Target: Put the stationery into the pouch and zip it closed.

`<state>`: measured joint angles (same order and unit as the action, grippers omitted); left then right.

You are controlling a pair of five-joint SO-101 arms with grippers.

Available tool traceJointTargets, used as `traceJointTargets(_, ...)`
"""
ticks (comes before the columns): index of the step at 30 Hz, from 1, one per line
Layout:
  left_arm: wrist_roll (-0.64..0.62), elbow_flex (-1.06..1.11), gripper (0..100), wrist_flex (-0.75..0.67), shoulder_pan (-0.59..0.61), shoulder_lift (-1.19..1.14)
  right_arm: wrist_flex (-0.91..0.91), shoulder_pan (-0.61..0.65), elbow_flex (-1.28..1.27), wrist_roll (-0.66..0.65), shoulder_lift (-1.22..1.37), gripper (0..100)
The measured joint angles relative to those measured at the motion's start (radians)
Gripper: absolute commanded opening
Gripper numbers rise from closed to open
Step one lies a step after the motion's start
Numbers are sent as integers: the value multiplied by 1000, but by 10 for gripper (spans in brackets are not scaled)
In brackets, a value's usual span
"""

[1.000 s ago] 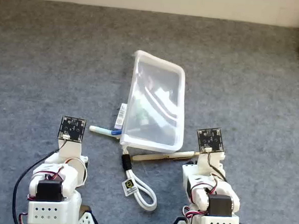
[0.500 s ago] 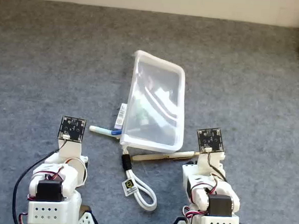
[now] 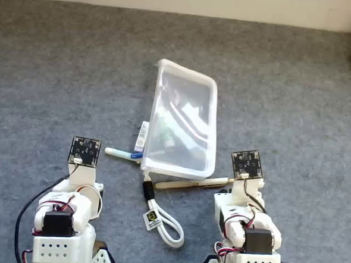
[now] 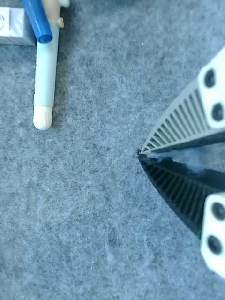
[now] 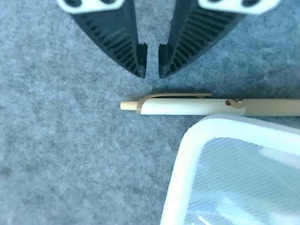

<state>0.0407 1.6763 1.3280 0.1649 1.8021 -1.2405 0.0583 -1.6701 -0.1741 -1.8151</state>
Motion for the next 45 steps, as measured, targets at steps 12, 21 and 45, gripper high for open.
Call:
traceJointTargets(12,0,0,7,0,0,0,0,0,0,0,0,48)
traceJointTargets(21,0,0,7,0,-55,0,0,0,0,0,0,48)
traceJointTargets(45,0,0,7,0,-84,0,0,0,0,0,0,48)
